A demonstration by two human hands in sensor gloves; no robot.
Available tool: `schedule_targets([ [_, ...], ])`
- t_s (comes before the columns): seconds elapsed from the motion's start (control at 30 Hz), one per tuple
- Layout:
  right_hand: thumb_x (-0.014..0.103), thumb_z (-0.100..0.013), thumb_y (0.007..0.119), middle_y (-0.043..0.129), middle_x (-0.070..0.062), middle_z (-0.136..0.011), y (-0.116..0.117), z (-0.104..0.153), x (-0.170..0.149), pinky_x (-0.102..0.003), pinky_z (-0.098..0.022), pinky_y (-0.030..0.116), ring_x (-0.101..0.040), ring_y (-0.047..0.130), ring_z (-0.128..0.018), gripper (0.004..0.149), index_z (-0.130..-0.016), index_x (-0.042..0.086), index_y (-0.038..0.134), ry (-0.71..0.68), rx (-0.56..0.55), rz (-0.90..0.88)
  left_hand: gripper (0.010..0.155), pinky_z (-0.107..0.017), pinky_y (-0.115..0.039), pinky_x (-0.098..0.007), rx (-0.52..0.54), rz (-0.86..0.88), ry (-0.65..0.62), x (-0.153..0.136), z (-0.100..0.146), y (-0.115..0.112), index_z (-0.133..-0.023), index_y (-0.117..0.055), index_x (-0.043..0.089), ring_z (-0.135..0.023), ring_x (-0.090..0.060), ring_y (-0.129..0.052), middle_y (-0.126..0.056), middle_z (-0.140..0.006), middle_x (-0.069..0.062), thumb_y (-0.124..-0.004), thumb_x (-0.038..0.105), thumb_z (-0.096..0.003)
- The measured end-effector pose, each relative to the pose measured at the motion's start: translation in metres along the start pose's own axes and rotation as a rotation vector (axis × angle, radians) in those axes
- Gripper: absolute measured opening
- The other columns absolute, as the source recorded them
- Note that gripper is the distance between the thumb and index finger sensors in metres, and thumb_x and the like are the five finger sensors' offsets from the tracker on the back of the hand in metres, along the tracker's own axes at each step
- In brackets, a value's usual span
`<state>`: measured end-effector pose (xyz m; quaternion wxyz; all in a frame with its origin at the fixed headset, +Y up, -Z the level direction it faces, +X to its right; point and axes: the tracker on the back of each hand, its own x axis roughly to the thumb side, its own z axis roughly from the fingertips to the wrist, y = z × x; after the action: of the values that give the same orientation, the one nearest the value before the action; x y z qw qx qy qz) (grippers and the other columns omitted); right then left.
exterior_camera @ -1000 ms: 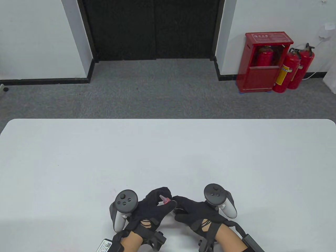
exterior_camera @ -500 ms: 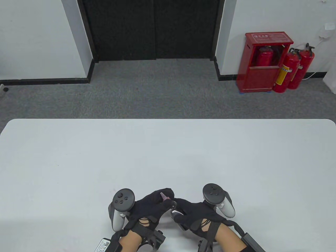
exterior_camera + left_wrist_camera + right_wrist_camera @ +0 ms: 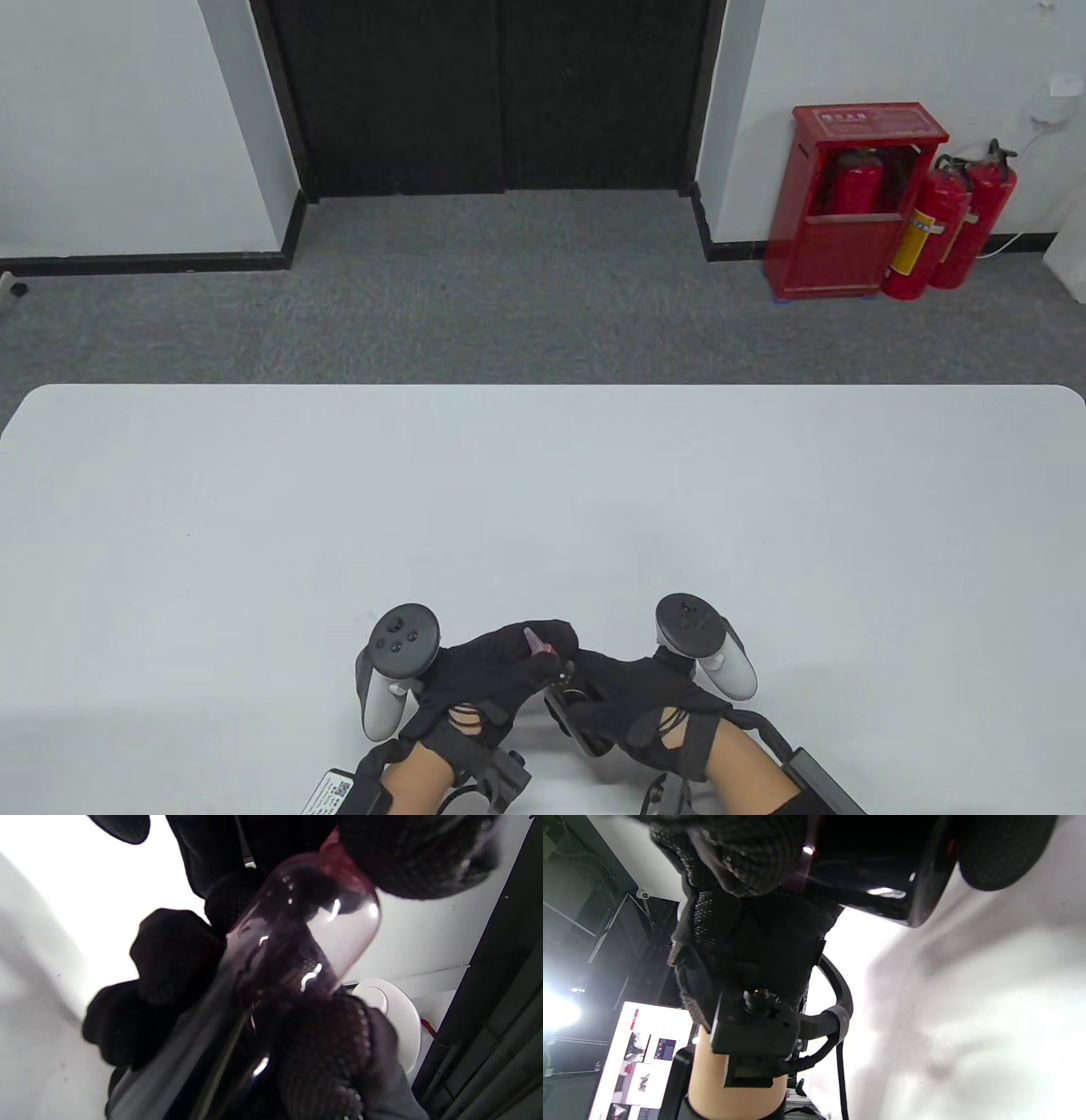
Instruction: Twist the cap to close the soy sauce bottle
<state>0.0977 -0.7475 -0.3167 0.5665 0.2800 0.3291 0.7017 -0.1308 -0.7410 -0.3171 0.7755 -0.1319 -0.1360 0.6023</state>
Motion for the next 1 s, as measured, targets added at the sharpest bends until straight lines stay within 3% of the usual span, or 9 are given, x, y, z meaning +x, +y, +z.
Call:
schedule_targets([
  [0.2,0.036,-0.040,0.080,0.075,-0.020,-0.101,0.003,-0.001,0.001,-0.065,-0.044,0.075,-0.049,0.085,-0.079,0.079,-0.107,0.011,0.048,-0.029,0.063,-0.038,0.056,-0.075,-0.048,-0.067,-0.053,-0.042,-0.057,0.006,-0.001,0.002,-0.087,-0.088,0.045,-0.106,-0.023,-0.079,-0.089,-0.100,0.026,-0.080,0.060,-0.0331],
  [0.37,0.036,-0.040,0.080,0.074,-0.019,-0.102,0.005,-0.002,0.001,-0.065,-0.046,0.074,-0.049,0.083,-0.081,0.079,-0.107,0.010,0.047,-0.015,0.045,-0.032,0.059,-0.075,-0.050,-0.067,-0.081,-0.032,-0.081,0.003,-0.002,0.004,-0.091,-0.085,0.043,-0.105,-0.026,-0.079,-0.086,-0.104,0.022,-0.084,0.063,-0.0364],
  [0.47,0.036,-0.040,0.080,0.072,-0.018,-0.103,0.004,-0.002,0.000,-0.066,-0.048,0.072,-0.049,0.080,-0.083,0.079,-0.107,0.012,0.046,-0.010,0.008,-0.008,0.076,-0.074,-0.049,-0.068,-0.099,-0.090,-0.088,0.004,-0.002,0.002,-0.103,-0.069,0.038,-0.108,-0.029,-0.073,-0.071,-0.114,0.015,-0.080,0.069,-0.0339],
  [0.53,0.035,-0.041,0.080,0.070,-0.018,-0.103,0.002,-0.001,-0.001,-0.067,-0.050,0.069,-0.050,0.077,-0.085,0.078,-0.107,0.013,0.046,-0.003,-0.015,-0.009,0.097,-0.074,-0.041,-0.070,-0.117,-0.167,-0.061,0.005,-0.001,0.003,-0.112,-0.049,0.034,-0.115,-0.037,-0.052,-0.049,-0.124,0.008,-0.078,0.074,-0.0291],
  [0.6,0.034,-0.041,0.080,0.068,-0.018,-0.104,0.000,0.000,-0.001,-0.068,-0.051,0.067,-0.050,0.074,-0.086,0.078,-0.107,0.014,0.045,0.001,-0.031,-0.022,0.114,-0.068,-0.009,-0.072,-0.103,-0.344,0.009,0.007,0.003,0.004,-0.115,-0.021,0.030,-0.108,-0.046,0.007,-0.005,-0.125,-0.002,-0.080,0.073,-0.0277],
  [0.63,0.034,-0.041,0.080,0.068,-0.018,-0.104,-0.002,0.000,-0.001,-0.069,-0.052,0.066,-0.050,0.073,-0.087,0.078,-0.107,0.014,0.045,-0.001,-0.043,-0.032,0.119,-0.067,-0.007,-0.072,-0.077,-0.480,0.023,0.008,0.003,0.005,-0.113,-0.010,0.029,-0.105,-0.047,0.013,0.004,-0.122,-0.001,-0.079,0.074,-0.0265],
  [0.67,0.034,-0.041,0.080,0.067,-0.018,-0.104,-0.004,0.001,-0.001,-0.069,-0.052,0.066,-0.050,0.072,-0.087,0.077,-0.107,0.014,0.045,-0.006,-0.057,-0.038,0.122,-0.066,-0.010,-0.072,-0.055,-0.671,0.042,0.008,0.003,0.008,-0.111,-0.006,0.030,-0.103,-0.048,0.014,0.007,-0.120,-0.002,-0.076,0.078,-0.0240],
  [0.73,0.033,-0.041,0.080,0.066,-0.017,-0.105,-0.008,0.001,0.001,-0.070,-0.054,0.064,-0.051,0.071,-0.089,0.076,-0.107,0.016,0.047,-0.014,-0.086,-0.051,0.121,-0.066,-0.010,-0.071,-0.095,-0.855,0.098,0.005,0.003,0.009,-0.109,-0.001,0.034,-0.101,-0.047,0.016,0.010,-0.118,-0.002,-0.075,0.079,-0.0241],
  [1.0,0.030,-0.040,0.086,0.065,-0.009,-0.108,-0.023,-0.018,0.012,-0.071,-0.062,0.059,-0.049,0.064,-0.096,0.075,-0.105,0.023,0.049,0.053,-0.169,0.004,0.123,-0.065,-0.008,-0.070,-0.161,-0.924,0.247,-0.009,-0.001,0.011,-0.105,0.008,0.031,-0.094,-0.043,0.023,0.018,-0.112,-0.003,-0.075,0.077,-0.0267],
])
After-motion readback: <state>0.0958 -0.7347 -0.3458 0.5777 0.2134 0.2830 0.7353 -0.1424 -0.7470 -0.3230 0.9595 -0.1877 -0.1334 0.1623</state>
